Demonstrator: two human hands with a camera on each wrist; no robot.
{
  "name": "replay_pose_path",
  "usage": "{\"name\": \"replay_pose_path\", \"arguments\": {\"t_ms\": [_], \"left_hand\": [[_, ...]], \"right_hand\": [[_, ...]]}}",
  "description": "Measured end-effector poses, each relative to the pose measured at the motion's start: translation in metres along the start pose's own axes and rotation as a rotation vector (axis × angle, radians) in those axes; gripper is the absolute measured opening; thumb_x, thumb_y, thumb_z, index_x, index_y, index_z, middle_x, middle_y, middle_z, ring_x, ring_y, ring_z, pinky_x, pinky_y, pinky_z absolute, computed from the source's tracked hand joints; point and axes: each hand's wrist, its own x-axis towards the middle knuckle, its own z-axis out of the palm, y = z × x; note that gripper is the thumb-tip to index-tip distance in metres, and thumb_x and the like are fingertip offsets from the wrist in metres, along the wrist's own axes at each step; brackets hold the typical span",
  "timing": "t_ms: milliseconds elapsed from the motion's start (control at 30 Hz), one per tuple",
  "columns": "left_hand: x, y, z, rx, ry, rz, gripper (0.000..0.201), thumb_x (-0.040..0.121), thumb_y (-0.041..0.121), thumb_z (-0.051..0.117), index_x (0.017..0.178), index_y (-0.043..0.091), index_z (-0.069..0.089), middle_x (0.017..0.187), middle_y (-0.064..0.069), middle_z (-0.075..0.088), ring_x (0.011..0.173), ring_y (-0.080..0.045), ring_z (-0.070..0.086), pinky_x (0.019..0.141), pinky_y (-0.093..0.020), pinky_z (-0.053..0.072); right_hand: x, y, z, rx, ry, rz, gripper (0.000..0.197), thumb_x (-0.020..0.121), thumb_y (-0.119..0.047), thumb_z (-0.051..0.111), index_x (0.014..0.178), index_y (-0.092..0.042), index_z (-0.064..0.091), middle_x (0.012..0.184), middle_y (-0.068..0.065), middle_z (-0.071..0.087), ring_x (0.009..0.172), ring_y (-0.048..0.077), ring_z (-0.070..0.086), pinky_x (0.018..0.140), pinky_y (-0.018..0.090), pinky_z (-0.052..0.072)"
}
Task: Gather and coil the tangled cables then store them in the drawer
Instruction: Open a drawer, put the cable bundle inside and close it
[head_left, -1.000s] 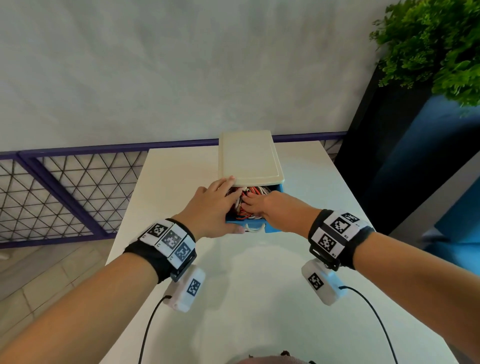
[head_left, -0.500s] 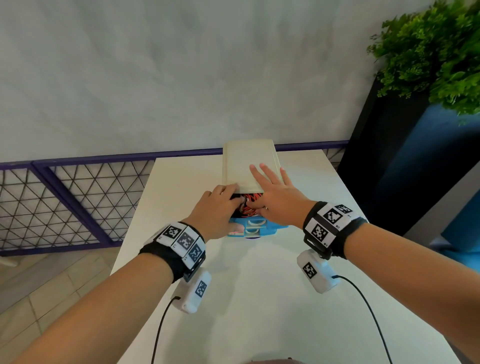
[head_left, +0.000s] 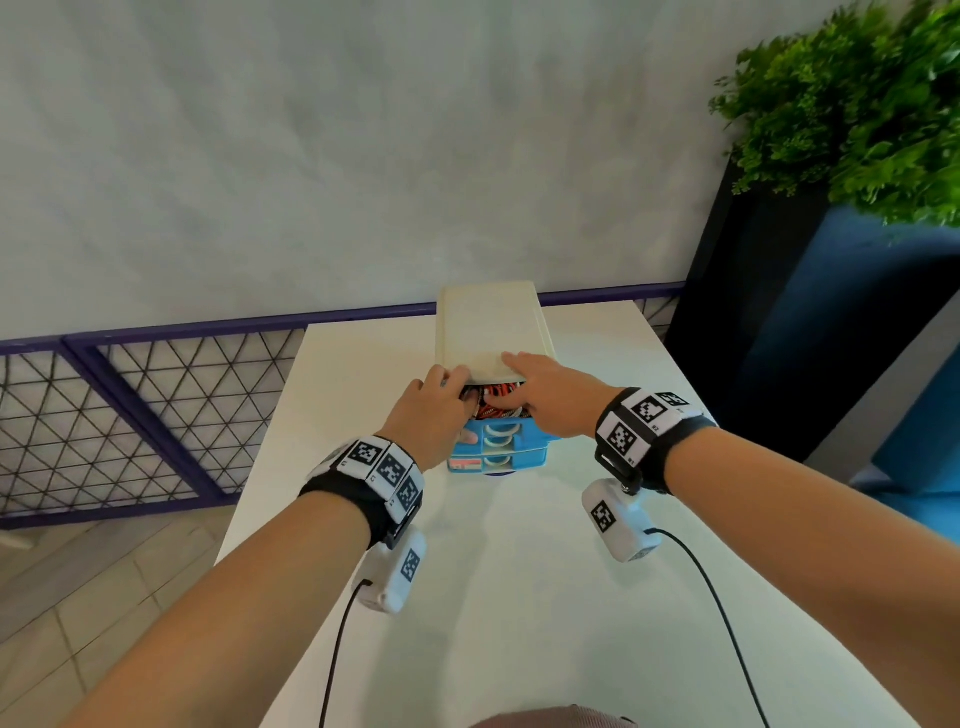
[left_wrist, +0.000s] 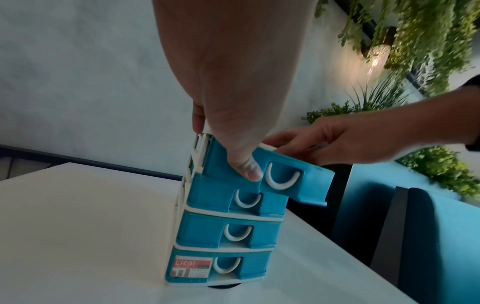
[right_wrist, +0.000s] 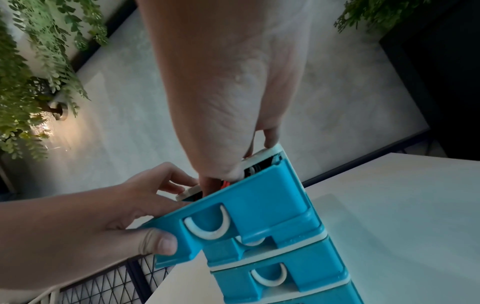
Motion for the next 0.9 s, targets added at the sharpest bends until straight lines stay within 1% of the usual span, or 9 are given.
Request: {"name": "replay_pose_path", "arguments": {"t_ms": [100, 200, 233, 300, 400, 533, 667, 800, 900], "left_hand": [[0.0, 0.002, -0.001, -0.071, 0.009, -0.047, 0.048, 0.09, 0.047, 0.053, 0.127, 0.015, 0.052, 0.138, -0.004, 0.033, 0.116, -0.026, 0.038, 0.088, -0.035, 0.046], [-0.001, -0.003, -0.006, -0.258, -0.001, -0.085, 0.048, 0.087, 0.042, 0.06, 0.128, 0.017, 0.056, 0.14, -0.001, 0.037, 0.12, -0.024, 0.039, 0.091, -0.037, 0.046], [-0.002, -0.005, -0.009, -0.323, -0.003, -0.086, 0.049, 0.087, 0.041, 0.062, 0.13, 0.019, 0.055, 0.141, 0.0, 0.039, 0.122, -0.024, 0.04, 0.093, -0.037, 0.045], [-0.005, -0.01, -0.014, -0.439, 0.014, -0.087, 0.05, 0.084, 0.037, 0.066, 0.13, 0.022, 0.052, 0.136, 0.001, 0.048, 0.118, -0.025, 0.046, 0.089, -0.036, 0.043], [-0.005, -0.013, -0.018, -0.538, 0.059, -0.121, 0.053, 0.081, 0.032, 0.071, 0.124, 0.023, 0.042, 0.121, -0.001, 0.058, 0.105, -0.023, 0.052, 0.078, -0.035, 0.044], [0.005, -0.013, -0.016, -0.497, 0.042, -0.127, 0.064, 0.083, 0.027, 0.069, 0.139, 0.021, 0.039, 0.127, 0.002, 0.05, 0.115, -0.022, 0.045, 0.085, -0.035, 0.043], [0.018, -0.01, -0.012, -0.403, 0.158, -0.155, 0.037, 0.082, 0.019, 0.069, 0.117, 0.02, 0.057, 0.108, 0.002, 0.053, 0.103, -0.021, 0.049, 0.07, -0.033, 0.044], [0.026, -0.006, -0.007, -0.394, 0.277, -0.179, 0.016, 0.081, 0.005, 0.062, 0.094, 0.014, 0.058, 0.095, 0.0, 0.053, 0.091, -0.022, 0.052, 0.06, -0.036, 0.048], [0.03, -0.007, -0.003, -0.395, 0.322, -0.176, 0.011, 0.081, 0.002, 0.059, 0.086, 0.012, 0.057, 0.089, -0.002, 0.053, 0.083, -0.023, 0.052, 0.055, -0.038, 0.049]], "right_hand": [[-0.001, -0.001, -0.004, 0.01, 0.022, -0.017, 0.061, 0.096, -0.004, 0.038, 0.146, -0.039, 0.038, 0.162, 0.017, 0.008, 0.149, 0.032, 0.01, 0.119, 0.036, 0.013], [-0.004, 0.0, -0.012, 0.137, 0.055, 0.008, 0.041, 0.101, -0.028, 0.043, 0.139, -0.041, 0.048, 0.162, 0.012, 0.017, 0.146, 0.026, 0.024, 0.115, 0.032, 0.021], [-0.005, 0.001, -0.014, 0.168, 0.055, 0.018, 0.041, 0.099, -0.038, 0.047, 0.14, -0.042, 0.047, 0.162, 0.008, 0.018, 0.145, 0.024, 0.028, 0.113, 0.032, 0.025], [-0.006, 0.003, -0.014, 0.183, 0.062, 0.018, 0.057, 0.09, -0.049, 0.058, 0.144, -0.039, 0.041, 0.159, 0.001, 0.026, 0.14, 0.022, 0.036, 0.107, 0.033, 0.031], [-0.003, 0.003, -0.009, 0.183, 0.151, 0.005, 0.074, 0.082, -0.044, 0.069, 0.145, -0.026, 0.035, 0.144, -0.003, 0.045, 0.126, 0.021, 0.051, 0.092, 0.029, 0.04], [0.007, 0.003, -0.011, 0.027, 0.122, 0.06, 0.079, 0.085, -0.044, 0.067, 0.15, -0.018, 0.029, 0.148, 0.002, 0.039, 0.123, 0.026, 0.052, 0.095, 0.037, 0.045], [0.016, -0.003, -0.012, -0.038, 0.228, 0.108, 0.051, 0.089, -0.032, 0.065, 0.136, -0.018, 0.049, 0.131, 0.001, 0.049, 0.107, 0.026, 0.059, 0.076, 0.034, 0.047], [0.022, -0.016, -0.003, -0.145, 0.353, 0.204, 0.038, 0.089, -0.018, 0.065, 0.123, -0.018, 0.048, 0.118, 0.001, 0.052, 0.098, 0.022, 0.058, 0.061, 0.029, 0.036], [0.024, -0.023, 0.003, -0.138, 0.4, 0.225, 0.039, 0.082, -0.003, 0.066, 0.116, -0.016, 0.051, 0.109, 0.002, 0.054, 0.09, 0.021, 0.057, 0.056, 0.027, 0.034]]}}
